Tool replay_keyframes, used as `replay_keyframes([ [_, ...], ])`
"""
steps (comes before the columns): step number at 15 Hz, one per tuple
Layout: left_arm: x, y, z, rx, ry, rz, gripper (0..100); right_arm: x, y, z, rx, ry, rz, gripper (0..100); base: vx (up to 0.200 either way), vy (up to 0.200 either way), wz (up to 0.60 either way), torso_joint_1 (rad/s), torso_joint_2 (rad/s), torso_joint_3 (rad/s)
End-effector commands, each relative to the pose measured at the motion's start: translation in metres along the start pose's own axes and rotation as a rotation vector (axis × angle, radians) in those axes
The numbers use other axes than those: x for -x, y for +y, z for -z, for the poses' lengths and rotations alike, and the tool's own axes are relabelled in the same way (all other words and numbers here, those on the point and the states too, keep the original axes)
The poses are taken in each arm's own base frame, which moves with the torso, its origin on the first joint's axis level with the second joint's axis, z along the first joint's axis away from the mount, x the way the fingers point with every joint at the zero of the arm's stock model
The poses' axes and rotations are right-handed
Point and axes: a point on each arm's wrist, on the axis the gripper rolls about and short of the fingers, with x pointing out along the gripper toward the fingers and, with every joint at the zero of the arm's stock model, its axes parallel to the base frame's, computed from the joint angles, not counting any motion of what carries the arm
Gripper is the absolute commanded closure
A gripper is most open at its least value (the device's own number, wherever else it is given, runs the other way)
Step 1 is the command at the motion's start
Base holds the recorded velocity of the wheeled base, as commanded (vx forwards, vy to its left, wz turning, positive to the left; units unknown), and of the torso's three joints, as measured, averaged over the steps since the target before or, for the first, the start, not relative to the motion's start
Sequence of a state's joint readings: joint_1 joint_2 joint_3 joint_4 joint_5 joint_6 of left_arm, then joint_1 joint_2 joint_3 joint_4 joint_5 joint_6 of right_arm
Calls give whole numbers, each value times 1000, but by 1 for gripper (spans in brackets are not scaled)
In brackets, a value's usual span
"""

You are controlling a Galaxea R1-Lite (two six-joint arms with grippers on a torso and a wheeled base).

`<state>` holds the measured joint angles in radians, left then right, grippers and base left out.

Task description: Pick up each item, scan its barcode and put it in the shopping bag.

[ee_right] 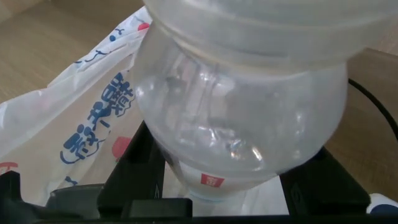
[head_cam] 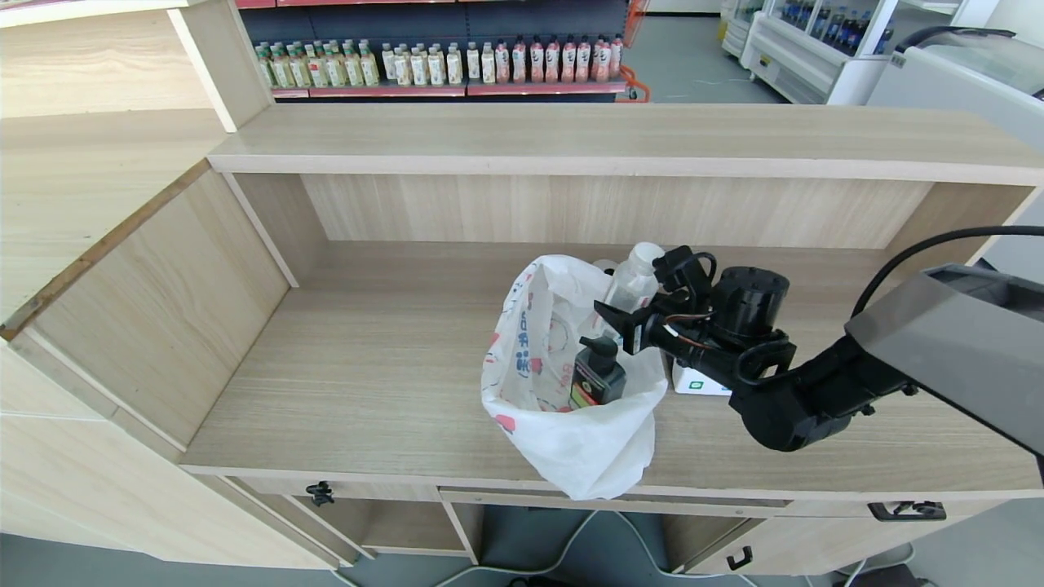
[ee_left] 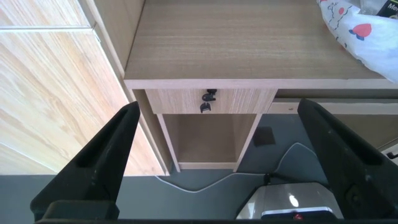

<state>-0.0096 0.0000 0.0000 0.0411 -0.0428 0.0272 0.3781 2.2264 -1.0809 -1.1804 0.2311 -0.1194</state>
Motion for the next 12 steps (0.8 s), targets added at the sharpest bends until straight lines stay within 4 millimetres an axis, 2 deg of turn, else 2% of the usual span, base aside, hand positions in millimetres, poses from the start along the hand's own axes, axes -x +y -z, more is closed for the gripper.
replay_keyframes([
  [1, 0, 0, 0, 0, 2, 0, 0, -3, 1, 8, 0, 14, -3, 100, 0, 0, 0, 0, 0, 0],
  [12, 0, 0, 0, 0, 2, 0, 0, -7, 3, 20, 24, 2, -48, 100, 0, 0, 0, 0, 0, 0],
])
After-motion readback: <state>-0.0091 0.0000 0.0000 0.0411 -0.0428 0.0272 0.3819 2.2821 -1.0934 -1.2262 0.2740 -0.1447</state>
